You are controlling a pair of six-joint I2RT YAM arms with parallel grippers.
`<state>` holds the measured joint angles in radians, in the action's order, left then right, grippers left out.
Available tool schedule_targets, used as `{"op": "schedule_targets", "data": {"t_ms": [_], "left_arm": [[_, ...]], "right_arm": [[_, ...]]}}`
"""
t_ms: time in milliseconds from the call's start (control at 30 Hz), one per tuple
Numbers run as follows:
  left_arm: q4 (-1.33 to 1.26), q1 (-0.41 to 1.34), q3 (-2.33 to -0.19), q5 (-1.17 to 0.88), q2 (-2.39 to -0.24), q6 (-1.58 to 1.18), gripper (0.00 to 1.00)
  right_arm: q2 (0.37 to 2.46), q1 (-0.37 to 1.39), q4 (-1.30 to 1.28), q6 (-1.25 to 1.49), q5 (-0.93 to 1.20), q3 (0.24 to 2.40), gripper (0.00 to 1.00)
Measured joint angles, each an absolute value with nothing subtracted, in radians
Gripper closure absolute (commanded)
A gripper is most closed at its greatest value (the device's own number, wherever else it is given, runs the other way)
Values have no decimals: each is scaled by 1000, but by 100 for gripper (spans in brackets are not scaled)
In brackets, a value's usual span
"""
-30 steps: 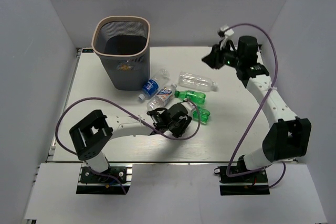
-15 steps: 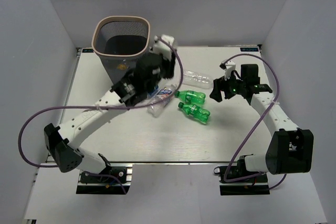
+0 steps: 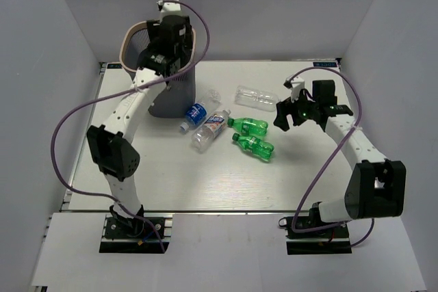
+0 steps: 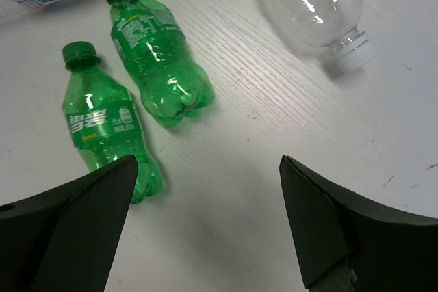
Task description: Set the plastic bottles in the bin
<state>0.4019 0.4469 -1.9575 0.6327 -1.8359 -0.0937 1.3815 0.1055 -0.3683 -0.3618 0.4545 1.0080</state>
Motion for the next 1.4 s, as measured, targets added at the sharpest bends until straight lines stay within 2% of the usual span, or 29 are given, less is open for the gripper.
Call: {"op": "schedule_targets", "data": {"t_ms": [200,367,600,700,800,1000,1067,1133,1167,1200,1300,1367,1400], "left_arm": [[488,366,-2071,610,-1898,-113,1],[504,385,-2027,403,-1820,-85,1],[476,435,-1614,-157,-1486,-77,1],[482,463,-1423,-307,-1379,-77,1],[516,479,-1235,-371,-1303,-84,1],[543,486,-957,-382,-1176,-160,1],[532,492,-905,-381,-1140,-189,1],[516,500,-873,-374,-1123,-216,1],[511,504,-865,-369,-1122,-224,1],[506,509,-859,-361,-1122,-231,1],[492,524,-857,-337,-1135,-241,1],[484,534,-857,-324,-1146,-240,1],[483,539,-857,-318,-1155,-236,1]], "right_arm": [[1515,94,-365,-471,445,1148,10],[1702,74,-406,-620,481,1383,10],[2026,76,-554,-873,562,1742,10],[2163,88,-672,-983,584,1903,10],[2264,102,-706,-1027,585,2016,10],[2331,131,-731,-1050,579,2040,10],[2345,141,-737,-1056,574,2040,13],[2361,152,-738,-1058,567,2039,24],[2369,155,-738,-1061,563,2039,31],[2379,159,-739,-1063,560,2038,48],[2384,162,-739,-1084,579,2038,67],[2384,161,-751,-1096,591,2037,74],[2384,160,-763,-1103,598,2037,74]]}}
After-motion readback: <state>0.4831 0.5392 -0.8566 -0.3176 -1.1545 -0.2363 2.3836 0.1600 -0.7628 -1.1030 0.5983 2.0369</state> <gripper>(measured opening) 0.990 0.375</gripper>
